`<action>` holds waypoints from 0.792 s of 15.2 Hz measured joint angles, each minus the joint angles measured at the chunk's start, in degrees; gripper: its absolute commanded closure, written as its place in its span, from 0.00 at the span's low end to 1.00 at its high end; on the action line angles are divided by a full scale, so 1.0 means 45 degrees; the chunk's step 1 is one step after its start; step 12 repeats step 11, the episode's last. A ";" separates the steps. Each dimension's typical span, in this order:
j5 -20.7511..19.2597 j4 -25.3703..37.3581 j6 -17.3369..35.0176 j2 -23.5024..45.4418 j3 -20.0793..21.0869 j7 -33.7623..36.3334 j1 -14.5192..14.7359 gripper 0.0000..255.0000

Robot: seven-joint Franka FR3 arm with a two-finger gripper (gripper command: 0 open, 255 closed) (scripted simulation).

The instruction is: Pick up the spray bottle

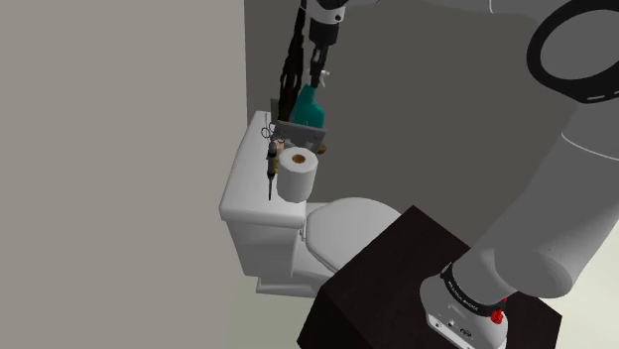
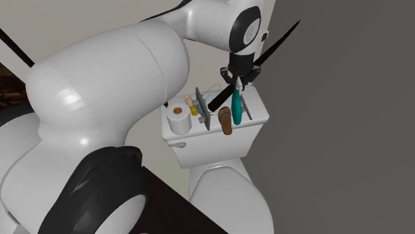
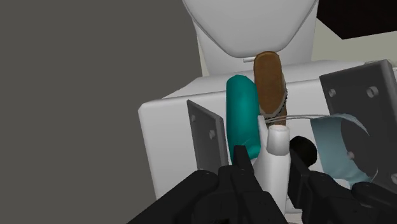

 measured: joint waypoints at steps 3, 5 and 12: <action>0.0002 0.0507 -0.0511 -0.0004 0.0008 -0.0001 0.0014 1.00; 0.0014 0.0915 -0.0856 0.0059 -0.0005 -0.0055 -0.0009 1.00; 0.0029 0.2094 -0.1882 0.0211 0.0001 -0.0087 -0.0002 1.00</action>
